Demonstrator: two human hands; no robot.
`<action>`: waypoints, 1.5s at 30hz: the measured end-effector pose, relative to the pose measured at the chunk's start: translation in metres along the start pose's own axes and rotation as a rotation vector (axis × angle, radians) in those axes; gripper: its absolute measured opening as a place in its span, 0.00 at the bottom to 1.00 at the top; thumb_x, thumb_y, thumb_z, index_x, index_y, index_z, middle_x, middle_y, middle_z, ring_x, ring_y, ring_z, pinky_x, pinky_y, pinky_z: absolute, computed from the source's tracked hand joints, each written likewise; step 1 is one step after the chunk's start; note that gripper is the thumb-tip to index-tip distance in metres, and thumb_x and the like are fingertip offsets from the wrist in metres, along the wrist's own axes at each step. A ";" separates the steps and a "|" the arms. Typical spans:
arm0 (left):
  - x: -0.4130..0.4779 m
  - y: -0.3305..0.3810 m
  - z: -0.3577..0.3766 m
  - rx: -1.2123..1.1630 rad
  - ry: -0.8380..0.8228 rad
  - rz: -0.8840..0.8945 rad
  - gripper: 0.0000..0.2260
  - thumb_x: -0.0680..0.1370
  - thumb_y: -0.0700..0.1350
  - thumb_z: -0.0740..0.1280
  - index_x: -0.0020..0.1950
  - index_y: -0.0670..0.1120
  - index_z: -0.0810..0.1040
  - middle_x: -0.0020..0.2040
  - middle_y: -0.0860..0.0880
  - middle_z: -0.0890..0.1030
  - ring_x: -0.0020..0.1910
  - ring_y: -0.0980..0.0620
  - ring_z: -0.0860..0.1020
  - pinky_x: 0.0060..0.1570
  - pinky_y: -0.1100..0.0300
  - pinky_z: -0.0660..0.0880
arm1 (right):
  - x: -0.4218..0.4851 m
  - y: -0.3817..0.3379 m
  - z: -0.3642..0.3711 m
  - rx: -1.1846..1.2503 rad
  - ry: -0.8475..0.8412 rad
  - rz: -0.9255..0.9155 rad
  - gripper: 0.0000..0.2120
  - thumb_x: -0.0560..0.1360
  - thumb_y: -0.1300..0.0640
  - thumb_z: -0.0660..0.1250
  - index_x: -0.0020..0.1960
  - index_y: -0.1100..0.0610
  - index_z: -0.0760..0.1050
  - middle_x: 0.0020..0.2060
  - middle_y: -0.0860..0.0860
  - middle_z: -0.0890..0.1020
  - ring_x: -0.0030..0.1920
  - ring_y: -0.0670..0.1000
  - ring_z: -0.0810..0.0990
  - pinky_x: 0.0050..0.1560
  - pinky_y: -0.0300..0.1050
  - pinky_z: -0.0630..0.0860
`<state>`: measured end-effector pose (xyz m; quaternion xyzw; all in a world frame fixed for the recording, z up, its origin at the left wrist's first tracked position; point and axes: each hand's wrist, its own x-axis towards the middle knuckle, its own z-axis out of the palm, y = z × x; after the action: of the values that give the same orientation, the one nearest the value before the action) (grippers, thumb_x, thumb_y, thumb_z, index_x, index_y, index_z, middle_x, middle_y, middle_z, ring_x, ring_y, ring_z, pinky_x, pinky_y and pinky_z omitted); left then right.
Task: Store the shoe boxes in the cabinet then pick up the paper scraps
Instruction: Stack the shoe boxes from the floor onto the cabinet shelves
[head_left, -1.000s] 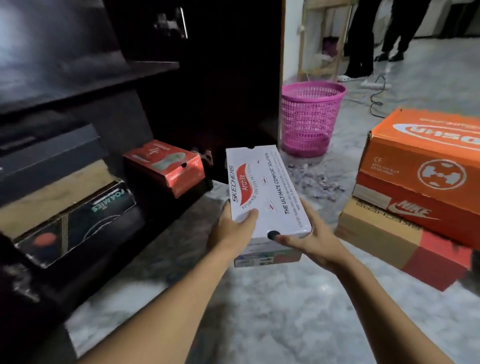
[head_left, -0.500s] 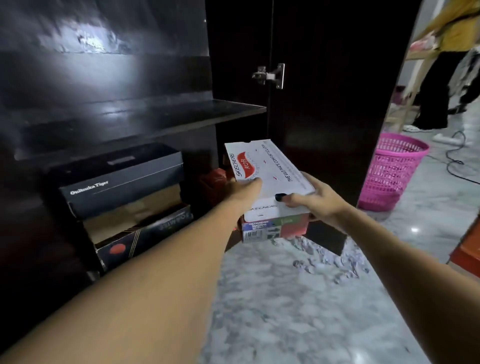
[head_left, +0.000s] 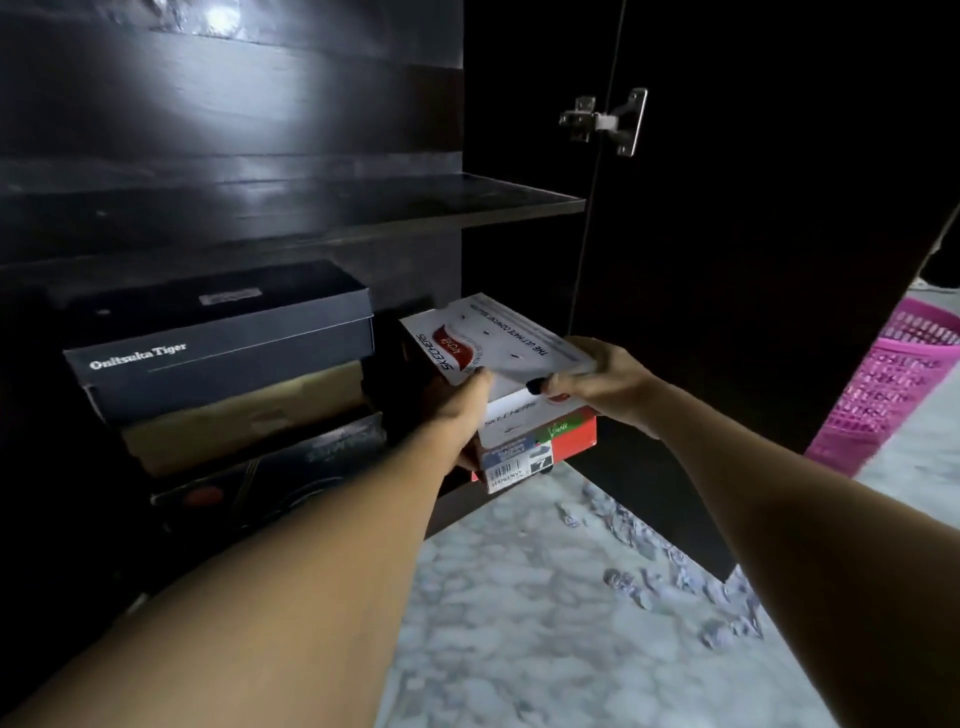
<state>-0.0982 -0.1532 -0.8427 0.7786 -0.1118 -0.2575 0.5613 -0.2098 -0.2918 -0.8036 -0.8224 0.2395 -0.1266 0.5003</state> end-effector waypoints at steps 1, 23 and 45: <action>0.008 -0.007 0.007 -0.026 0.021 -0.007 0.27 0.64 0.65 0.63 0.54 0.47 0.77 0.46 0.41 0.84 0.41 0.38 0.83 0.35 0.41 0.82 | 0.007 0.012 0.002 0.028 0.028 0.001 0.26 0.71 0.68 0.74 0.66 0.58 0.70 0.45 0.47 0.79 0.42 0.42 0.78 0.33 0.25 0.72; 0.089 -0.027 0.074 -0.216 0.082 0.203 0.30 0.76 0.53 0.70 0.76 0.54 0.64 0.74 0.46 0.69 0.70 0.46 0.71 0.66 0.46 0.72 | 0.086 0.131 0.042 -0.089 0.482 -0.163 0.25 0.76 0.44 0.69 0.71 0.46 0.66 0.65 0.48 0.69 0.57 0.46 0.76 0.53 0.44 0.76; 0.121 0.004 0.049 -0.158 0.072 0.105 0.26 0.79 0.51 0.67 0.76 0.53 0.65 0.71 0.46 0.73 0.64 0.44 0.75 0.53 0.49 0.78 | 0.124 0.114 0.063 -0.088 0.307 -0.022 0.36 0.70 0.35 0.62 0.75 0.44 0.62 0.66 0.51 0.76 0.64 0.54 0.77 0.62 0.58 0.76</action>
<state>-0.0216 -0.2502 -0.8835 0.7339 -0.1114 -0.2076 0.6371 -0.1064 -0.3522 -0.9374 -0.8170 0.3096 -0.2458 0.4199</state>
